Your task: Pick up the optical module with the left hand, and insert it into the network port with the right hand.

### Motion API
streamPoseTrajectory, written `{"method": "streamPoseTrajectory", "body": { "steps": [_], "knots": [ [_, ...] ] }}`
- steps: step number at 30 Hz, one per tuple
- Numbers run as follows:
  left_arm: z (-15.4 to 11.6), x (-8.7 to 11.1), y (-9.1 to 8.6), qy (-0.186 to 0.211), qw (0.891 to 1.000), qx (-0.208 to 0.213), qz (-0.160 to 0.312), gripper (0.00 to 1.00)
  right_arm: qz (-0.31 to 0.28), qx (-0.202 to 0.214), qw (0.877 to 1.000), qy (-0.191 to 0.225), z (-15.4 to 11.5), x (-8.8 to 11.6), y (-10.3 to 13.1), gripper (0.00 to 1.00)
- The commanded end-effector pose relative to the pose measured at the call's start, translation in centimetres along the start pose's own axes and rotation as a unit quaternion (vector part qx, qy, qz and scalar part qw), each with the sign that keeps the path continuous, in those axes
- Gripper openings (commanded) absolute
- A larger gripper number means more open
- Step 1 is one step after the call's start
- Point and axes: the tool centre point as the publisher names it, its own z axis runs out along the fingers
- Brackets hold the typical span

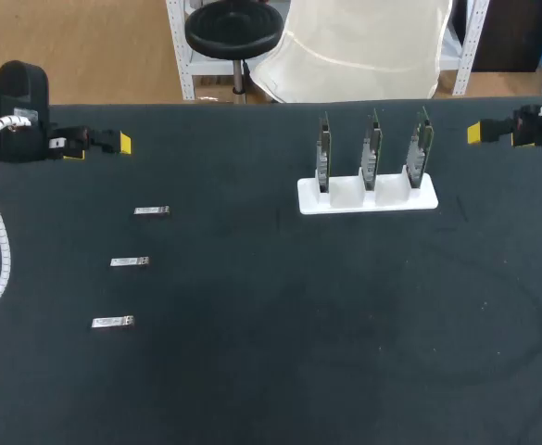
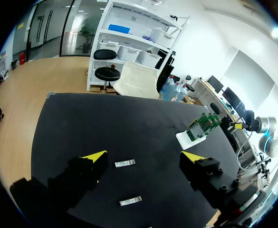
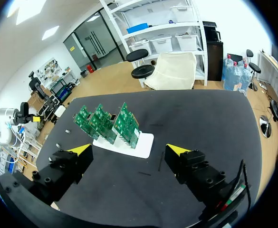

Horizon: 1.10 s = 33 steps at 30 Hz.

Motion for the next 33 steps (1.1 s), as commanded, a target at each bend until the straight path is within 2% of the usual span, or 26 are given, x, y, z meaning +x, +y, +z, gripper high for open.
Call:
{"method": "streamPoseTrajectory", "body": {
  "steps": [1,6,10,13,15,18,19,21,22,24,28,33],
  "knots": [
    [0.0,0.0,0.0,0.000,1.000,0.000,0.000,1.00,0.000,0.000,1.000,0.000,0.0,0.0,0.0,1.00],
    [0.0,0.0,0.0,0.000,1.000,0.000,0.000,1.00,0.000,0.000,1.000,0.000,0.0,0.0,0.0,1.00],
    [0.1,-0.3,0.9,0.012,0.999,-0.019,0.037,1.00,0.000,0.000,1.000,0.000,0.0,0.0,0.0,1.00],
    [0.8,-0.4,1.7,0.048,0.994,-0.028,0.097,1.00,0.000,0.000,1.000,0.000,0.0,0.0,0.0,1.00],
    [1.4,-0.2,2.1,0.072,0.985,-0.028,0.154,1.00,0.000,0.000,1.000,0.000,0.0,0.0,0.0,1.00],
    [2.2,0.2,2.7,0.127,0.964,0.003,0.234,1.00,0.000,0.000,1.000,0.000,0.0,0.0,0.0,1.00],
    [2.6,0.4,3.0,0.151,0.951,0.016,0.268,1.00,0.000,0.000,1.000,0.000,0.0,0.0,0.0,1.00],
    [3.1,0.8,3.6,0.172,0.934,0.029,0.311,1.00,0.000,0.000,1.000,0.000,0.0,0.0,0.0,1.00],
    [3.4,1.0,4.0,0.189,0.922,0.039,0.335,1.00,0.000,0.000,1.000,0.000,0.0,0.0,0.0,1.00],
    [3.9,1.1,4.8,0.198,0.903,0.035,0.379,1.00,0.000,0.000,1.000,0.000,0.0,0.0,0.0,1.00],
    [4.8,1.3,6.0,0.234,0.864,0.055,0.441,1.00,0.000,0.000,1.000,0.000,0.0,0.0,0.0,1.00],
    [5.8,2.1,7.0,0.259,0.803,0.063,0.533,1.00,0.000,0.000,1.000,0.000,0.0,0.0,0.0,1.00]
  ]
}}
